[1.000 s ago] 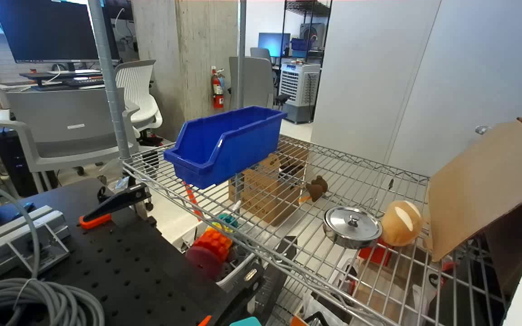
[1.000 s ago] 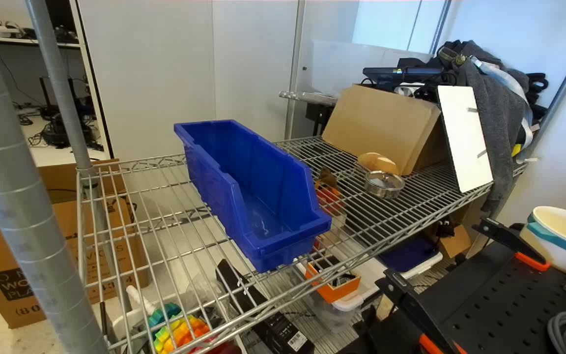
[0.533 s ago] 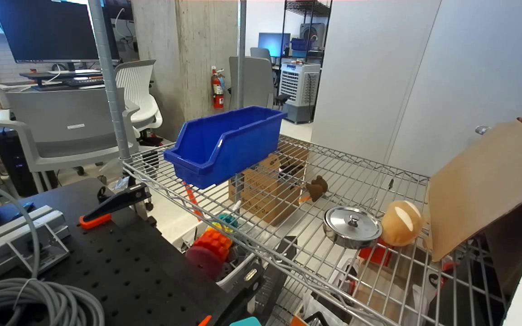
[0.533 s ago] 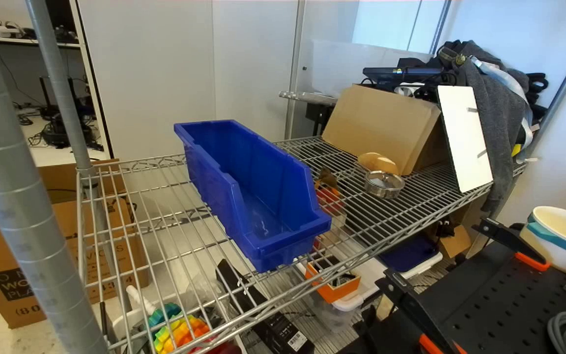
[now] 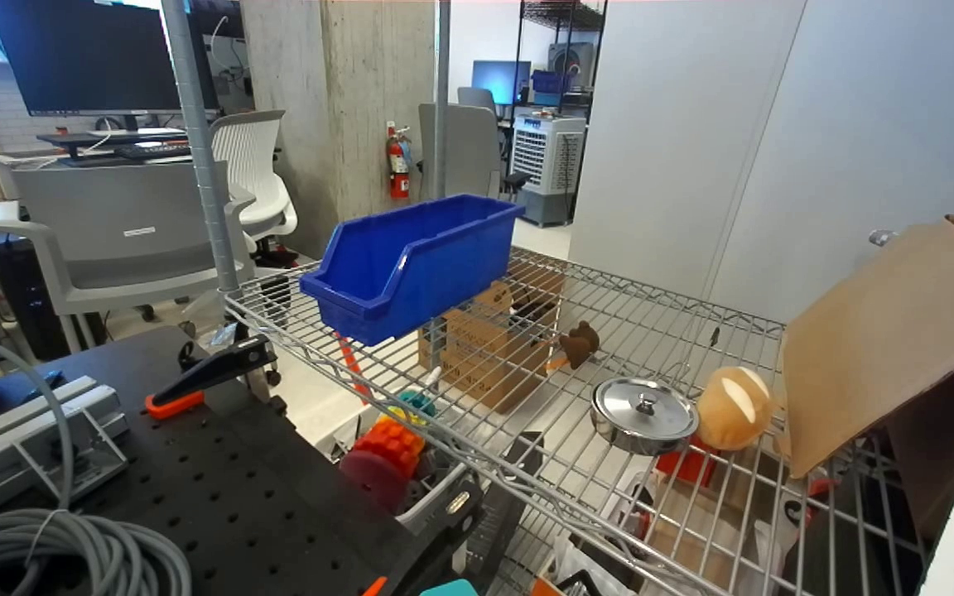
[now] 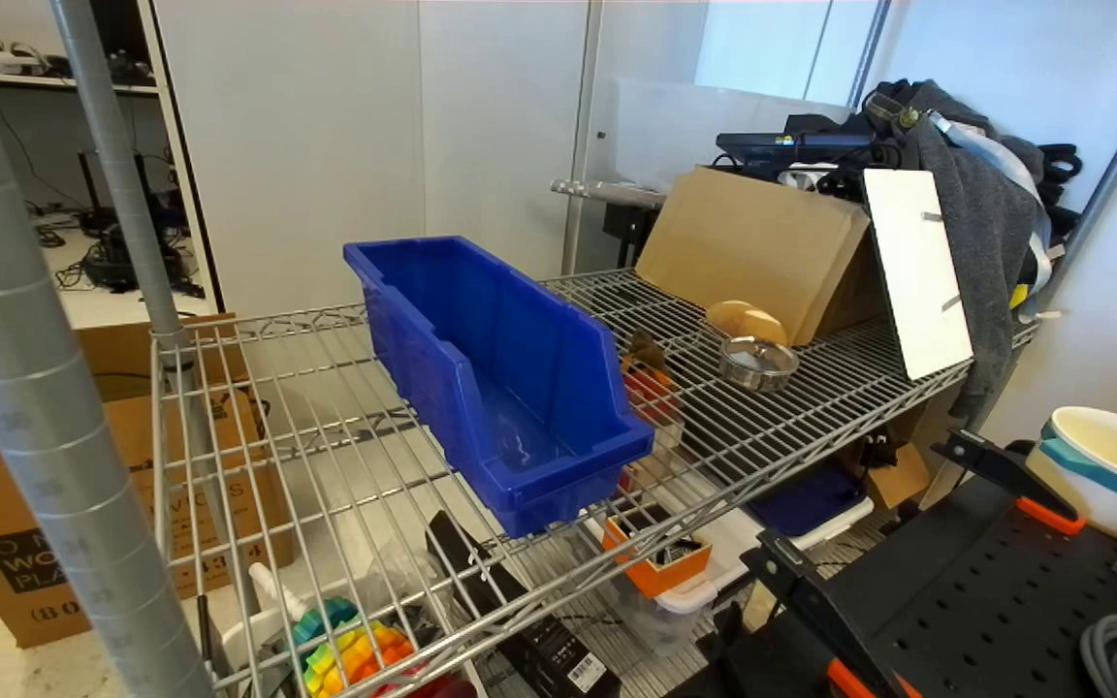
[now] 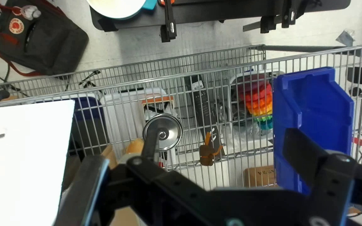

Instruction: Move the brown bear forward

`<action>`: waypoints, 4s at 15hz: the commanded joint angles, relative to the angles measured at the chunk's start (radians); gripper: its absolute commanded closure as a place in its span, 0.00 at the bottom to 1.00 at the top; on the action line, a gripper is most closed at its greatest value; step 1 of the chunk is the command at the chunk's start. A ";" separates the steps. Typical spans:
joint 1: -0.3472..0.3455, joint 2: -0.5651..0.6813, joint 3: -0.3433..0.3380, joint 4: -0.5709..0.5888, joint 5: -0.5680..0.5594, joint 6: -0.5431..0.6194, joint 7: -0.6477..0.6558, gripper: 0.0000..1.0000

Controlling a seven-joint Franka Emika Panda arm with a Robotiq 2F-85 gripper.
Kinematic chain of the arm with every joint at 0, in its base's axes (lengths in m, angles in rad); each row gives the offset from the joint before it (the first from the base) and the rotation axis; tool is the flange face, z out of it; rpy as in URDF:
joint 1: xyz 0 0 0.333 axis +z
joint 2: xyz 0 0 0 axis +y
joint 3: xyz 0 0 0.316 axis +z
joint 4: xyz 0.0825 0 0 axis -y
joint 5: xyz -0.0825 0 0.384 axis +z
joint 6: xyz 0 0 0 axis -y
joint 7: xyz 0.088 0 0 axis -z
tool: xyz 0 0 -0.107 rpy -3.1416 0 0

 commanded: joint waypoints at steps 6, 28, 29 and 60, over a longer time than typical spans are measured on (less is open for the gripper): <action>0.005 0.536 0.147 0.391 -0.001 0.026 0.262 0.00; 0.062 1.169 0.214 0.694 -0.008 0.560 0.342 0.32; 0.065 1.175 0.213 0.699 -0.009 0.561 0.347 0.42; 0.166 0.854 0.234 0.067 -0.132 0.760 0.396 1.00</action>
